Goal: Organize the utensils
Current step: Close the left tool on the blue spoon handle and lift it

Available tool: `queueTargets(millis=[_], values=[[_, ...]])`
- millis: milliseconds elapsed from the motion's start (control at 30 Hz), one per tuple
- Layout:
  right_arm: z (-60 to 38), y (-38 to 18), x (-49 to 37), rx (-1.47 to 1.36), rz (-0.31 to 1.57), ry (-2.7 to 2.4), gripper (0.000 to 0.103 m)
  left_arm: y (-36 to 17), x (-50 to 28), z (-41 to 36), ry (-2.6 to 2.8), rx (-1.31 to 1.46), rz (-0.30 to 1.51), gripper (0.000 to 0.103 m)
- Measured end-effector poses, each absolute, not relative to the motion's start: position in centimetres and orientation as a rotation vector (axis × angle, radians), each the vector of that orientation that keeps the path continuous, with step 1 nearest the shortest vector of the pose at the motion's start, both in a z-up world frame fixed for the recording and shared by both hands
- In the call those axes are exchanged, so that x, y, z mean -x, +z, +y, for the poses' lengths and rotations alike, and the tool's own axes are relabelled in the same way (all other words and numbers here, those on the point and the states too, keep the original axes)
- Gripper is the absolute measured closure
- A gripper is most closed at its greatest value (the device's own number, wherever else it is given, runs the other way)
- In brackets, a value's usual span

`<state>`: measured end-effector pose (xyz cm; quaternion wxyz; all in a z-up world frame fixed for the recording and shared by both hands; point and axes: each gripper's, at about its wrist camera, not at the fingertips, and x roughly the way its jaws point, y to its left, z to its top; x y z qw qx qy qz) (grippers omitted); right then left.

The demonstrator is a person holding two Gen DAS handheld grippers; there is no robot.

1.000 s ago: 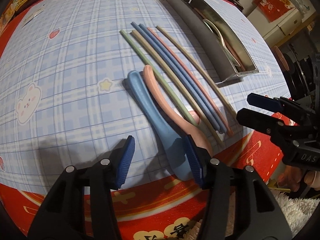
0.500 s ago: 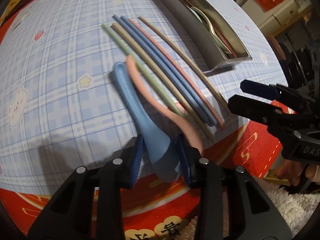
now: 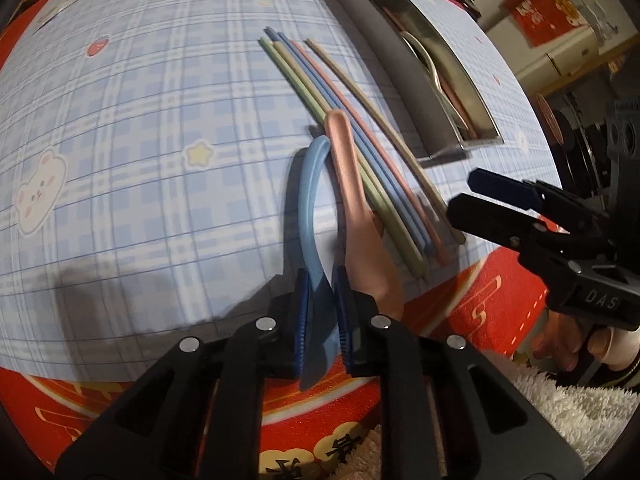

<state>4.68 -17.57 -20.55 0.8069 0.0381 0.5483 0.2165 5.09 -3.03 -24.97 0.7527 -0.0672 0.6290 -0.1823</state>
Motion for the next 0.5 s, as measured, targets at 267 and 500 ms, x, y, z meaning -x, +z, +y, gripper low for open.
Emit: queueTargets(millis=[267,500], values=[[-16.8,-21.8,-4.6,-0.077,1.23,0.505,0.081,-25.7,-5.0,-2.8,-0.355,0.12,1.378,0.087],[-14.6,-22.0,-4.8,0.002,1.226,0.571,0.088,-25.2,-5.8,0.7,-0.189,0.112,1.331,0.087]])
